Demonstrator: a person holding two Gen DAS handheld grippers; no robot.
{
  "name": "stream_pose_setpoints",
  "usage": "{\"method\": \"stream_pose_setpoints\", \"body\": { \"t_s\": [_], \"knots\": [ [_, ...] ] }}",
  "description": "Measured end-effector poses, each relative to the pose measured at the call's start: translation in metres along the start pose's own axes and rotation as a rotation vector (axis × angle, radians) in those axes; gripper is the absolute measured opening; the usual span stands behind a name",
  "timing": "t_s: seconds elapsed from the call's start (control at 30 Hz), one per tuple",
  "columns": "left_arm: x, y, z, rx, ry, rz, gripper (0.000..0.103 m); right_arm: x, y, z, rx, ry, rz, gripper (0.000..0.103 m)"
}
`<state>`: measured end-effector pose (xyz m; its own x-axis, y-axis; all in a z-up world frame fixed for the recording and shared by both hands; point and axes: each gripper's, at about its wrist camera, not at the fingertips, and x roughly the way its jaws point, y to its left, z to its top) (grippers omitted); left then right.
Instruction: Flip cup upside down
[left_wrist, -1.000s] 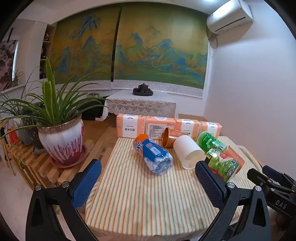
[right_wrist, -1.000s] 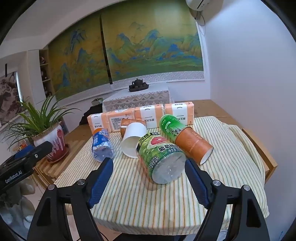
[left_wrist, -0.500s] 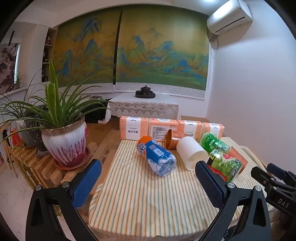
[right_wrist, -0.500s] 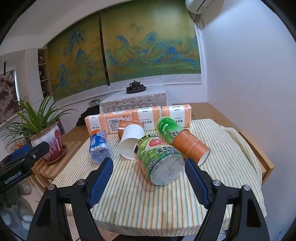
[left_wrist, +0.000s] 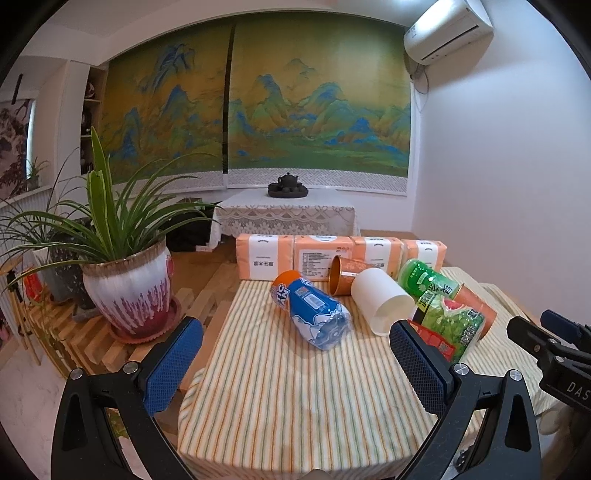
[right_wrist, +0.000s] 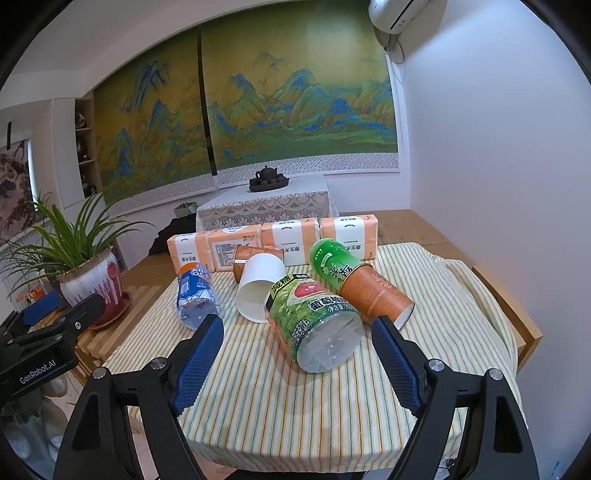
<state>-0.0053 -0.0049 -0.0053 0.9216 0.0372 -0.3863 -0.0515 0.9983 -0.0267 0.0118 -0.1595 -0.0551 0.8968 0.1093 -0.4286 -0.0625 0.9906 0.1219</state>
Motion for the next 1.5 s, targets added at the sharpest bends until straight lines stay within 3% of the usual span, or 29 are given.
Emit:
{"method": "stream_pose_setpoints", "body": {
  "t_s": [1.5],
  "knots": [
    [0.009, 0.001, -0.001, -0.003, 0.024, -0.017, 0.103, 0.012, 0.001, 0.003, 0.003, 0.021, 0.009, 0.082]
  ]
}}
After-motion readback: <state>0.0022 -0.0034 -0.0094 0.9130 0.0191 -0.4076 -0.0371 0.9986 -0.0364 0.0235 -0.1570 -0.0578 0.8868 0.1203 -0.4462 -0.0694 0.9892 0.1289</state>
